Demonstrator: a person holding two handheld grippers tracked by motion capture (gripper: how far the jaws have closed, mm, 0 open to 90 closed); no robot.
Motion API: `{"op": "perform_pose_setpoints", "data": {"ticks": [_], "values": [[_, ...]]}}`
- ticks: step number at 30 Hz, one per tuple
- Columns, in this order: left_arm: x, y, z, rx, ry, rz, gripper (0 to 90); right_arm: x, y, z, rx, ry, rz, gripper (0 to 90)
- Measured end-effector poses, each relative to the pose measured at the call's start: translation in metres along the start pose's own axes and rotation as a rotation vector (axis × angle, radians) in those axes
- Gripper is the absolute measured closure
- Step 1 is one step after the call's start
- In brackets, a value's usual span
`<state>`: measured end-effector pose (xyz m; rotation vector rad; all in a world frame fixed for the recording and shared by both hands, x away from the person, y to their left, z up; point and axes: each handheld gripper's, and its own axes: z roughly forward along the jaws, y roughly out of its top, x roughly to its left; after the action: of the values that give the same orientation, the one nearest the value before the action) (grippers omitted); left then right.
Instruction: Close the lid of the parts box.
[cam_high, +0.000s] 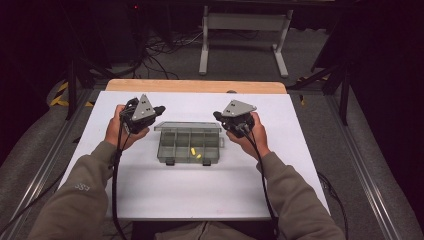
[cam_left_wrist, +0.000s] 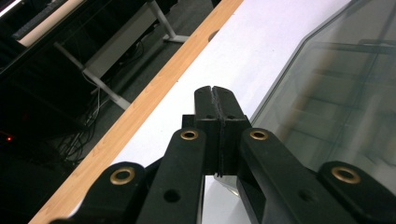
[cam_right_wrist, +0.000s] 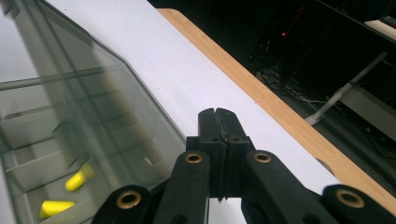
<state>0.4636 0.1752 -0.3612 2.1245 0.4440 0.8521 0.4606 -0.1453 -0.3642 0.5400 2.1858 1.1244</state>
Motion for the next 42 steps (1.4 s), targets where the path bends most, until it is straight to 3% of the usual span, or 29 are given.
{"op": "perform_pose_setpoints", "data": {"ticks": [26, 42], "values": [[-0.039, -0.008, -0.012, -0.006, -0.081, 0.081, 89.5, 0.03, -0.007, -0.015, -0.019, 0.085, -0.032, 89.8], [-0.062, -0.024, -0.017, -0.009, -0.121, 0.074, 89.5, 0.048, -0.021, -0.02, -0.012, 0.126, -0.026, 89.6]]}}
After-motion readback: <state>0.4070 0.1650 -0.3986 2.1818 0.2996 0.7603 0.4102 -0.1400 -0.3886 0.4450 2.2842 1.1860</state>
